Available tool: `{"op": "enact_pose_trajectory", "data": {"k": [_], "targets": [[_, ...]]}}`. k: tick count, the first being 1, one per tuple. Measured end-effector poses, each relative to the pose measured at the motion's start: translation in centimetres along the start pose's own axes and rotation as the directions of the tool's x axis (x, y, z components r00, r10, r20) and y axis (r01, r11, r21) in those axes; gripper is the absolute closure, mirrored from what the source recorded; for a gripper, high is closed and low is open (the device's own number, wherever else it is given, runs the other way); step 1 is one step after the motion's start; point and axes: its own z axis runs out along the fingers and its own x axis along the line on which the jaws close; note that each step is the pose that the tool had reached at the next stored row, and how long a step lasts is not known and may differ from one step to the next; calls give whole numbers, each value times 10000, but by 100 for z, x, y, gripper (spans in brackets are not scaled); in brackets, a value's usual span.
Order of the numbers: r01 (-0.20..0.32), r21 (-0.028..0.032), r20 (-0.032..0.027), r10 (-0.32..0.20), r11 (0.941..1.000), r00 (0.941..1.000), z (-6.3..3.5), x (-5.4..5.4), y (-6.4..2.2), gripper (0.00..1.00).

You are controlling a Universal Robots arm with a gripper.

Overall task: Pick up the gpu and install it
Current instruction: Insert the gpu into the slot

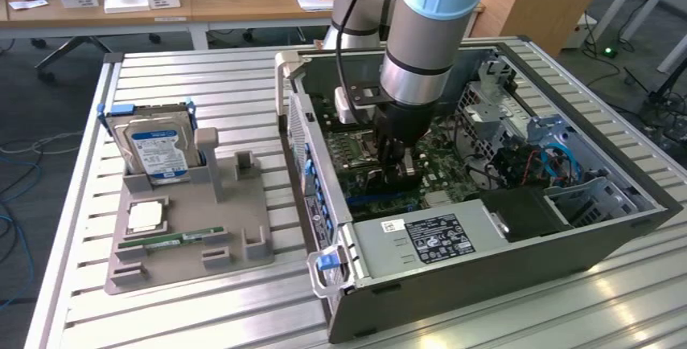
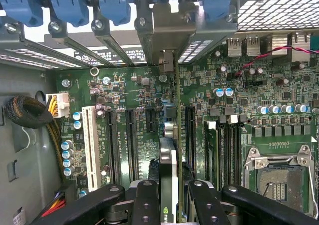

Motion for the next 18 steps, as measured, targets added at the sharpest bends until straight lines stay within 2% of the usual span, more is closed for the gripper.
{"op": "enact_pose_trajectory", "data": {"k": [18], "targets": [[5,10,4,-5,10000,10000,5,9,14,73]]}}
